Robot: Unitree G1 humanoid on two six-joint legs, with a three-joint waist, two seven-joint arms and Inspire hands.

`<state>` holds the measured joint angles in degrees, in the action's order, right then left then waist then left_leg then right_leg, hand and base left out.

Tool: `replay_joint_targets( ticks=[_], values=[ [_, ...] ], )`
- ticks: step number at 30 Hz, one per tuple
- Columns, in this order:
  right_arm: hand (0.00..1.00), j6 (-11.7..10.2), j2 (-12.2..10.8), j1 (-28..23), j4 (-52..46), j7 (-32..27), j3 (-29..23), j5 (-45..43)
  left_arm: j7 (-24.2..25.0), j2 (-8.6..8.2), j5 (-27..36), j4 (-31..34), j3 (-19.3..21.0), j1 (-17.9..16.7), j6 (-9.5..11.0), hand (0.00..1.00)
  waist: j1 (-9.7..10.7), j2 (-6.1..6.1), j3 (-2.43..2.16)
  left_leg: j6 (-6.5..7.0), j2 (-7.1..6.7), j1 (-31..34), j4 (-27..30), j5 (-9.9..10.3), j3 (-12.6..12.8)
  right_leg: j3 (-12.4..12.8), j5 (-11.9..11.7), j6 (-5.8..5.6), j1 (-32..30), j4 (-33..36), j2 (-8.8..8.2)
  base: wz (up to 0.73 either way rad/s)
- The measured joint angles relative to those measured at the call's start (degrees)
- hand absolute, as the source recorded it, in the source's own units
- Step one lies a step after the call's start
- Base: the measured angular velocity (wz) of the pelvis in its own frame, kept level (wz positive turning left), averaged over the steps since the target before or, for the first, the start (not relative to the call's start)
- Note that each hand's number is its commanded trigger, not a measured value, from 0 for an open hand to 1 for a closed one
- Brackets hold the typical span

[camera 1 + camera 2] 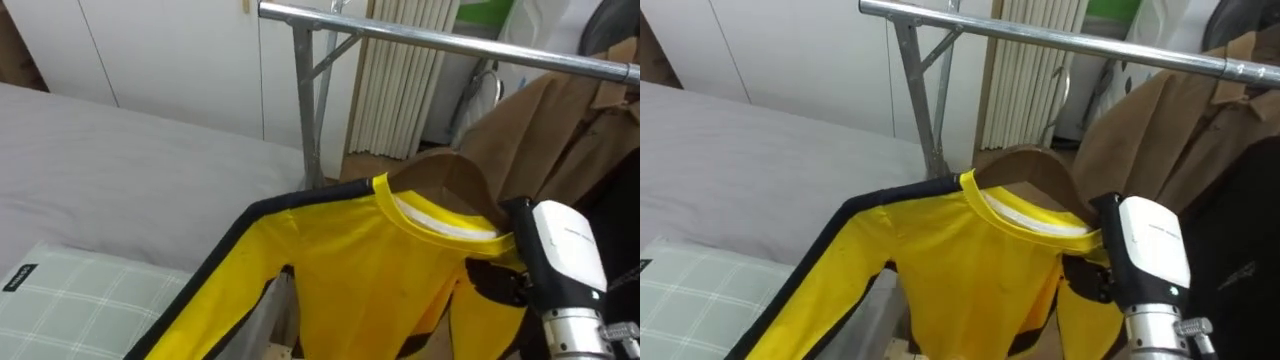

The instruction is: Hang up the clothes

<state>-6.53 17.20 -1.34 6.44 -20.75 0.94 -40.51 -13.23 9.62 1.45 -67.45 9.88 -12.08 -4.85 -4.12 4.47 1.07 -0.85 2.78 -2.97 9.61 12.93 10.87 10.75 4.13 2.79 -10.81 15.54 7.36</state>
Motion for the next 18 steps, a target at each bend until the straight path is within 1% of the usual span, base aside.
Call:
replay_joint_targets(
  ticks=[3,7,9,10,14,16,17,18],
  values=[
    [1.00,0.0,1.5,1.7,0.0,1.5,0.0,0.7,0.4,0.26,-0.1,0.0,0.1,0.0,0.1,0.00,0.0,0.21,0.01,-0.01,0.00,0.1,0.0,0.0,0.0,-0.2,0.1,0.05,-0.1,0.0,-0.04,0.03],
    [1.00,0.0,3.7,5.0,0.0,3.7,-0.1,4.1,0.4,0.28,-2.3,0.0,0.2,-0.4,0.4,0.00,-0.6,0.49,0.04,-0.06,0.00,-0.2,0.0,-0.1,0.0,0.1,0.1,0.07,0.1,0.1,0.03,0.00],
    [1.00,0.2,3.8,6.2,0.0,5.1,-0.3,5.8,0.4,0.30,-2.6,0.0,0.2,-0.8,0.9,0.00,-0.7,0.76,0.10,-0.06,0.01,-0.3,0.0,-0.1,0.0,0.1,0.1,0.08,0.3,0.0,0.05,0.02],
    [1.00,0.2,3.9,6.6,0.3,6.0,-0.6,7.4,0.5,0.31,-4.0,0.0,0.4,-1.0,0.9,0.00,-0.7,0.92,0.07,-0.06,0.01,-0.4,0.0,-0.1,-0.1,0.1,0.1,0.09,0.5,-0.1,0.04,0.04],
    [1.00,0.8,3.9,7.2,0.7,9.1,-1.0,11.3,1.4,0.67,-5.1,0.1,0.8,-1.1,0.9,0.00,-0.7,1.19,0.01,-0.07,0.09,-0.6,-0.1,0.0,-0.1,-0.6,-0.1,0.17,1.0,-0.7,-0.15,0.03],
    [1.00,1.8,4.0,7.2,0.7,11.8,-1.4,13.9,2.2,1.12,-6.1,0.1,1.1,-1.1,0.9,0.00,-0.6,1.44,-0.03,-0.07,0.15,-0.7,-0.1,0.0,-0.7,-1.3,-0.1,0.21,1.4,-0.9,-0.35,0.10],
    [1.00,2.0,4.0,7.3,0.8,12.4,-1.5,14.6,2.5,1.24,-6.2,0.1,1.2,-1.1,0.9,0.00,-0.6,1.45,-0.03,-0.07,0.21,-0.7,0.0,0.0,-0.8,-1.5,-0.1,0.23,1.7,-0.9,-0.38,0.13],
    [1.00,2.5,4.1,8.2,1.8,13.8,-1.7,16.6,2.8,1.39,-6.2,0.1,1.5,-1.0,0.9,0.00,-0.8,1.49,-0.05,-0.07,0.29,-0.8,0.1,0.0,-0.9,-1.6,-0.1,0.25,1.8,-0.9,-0.37,0.05]
  ],
)
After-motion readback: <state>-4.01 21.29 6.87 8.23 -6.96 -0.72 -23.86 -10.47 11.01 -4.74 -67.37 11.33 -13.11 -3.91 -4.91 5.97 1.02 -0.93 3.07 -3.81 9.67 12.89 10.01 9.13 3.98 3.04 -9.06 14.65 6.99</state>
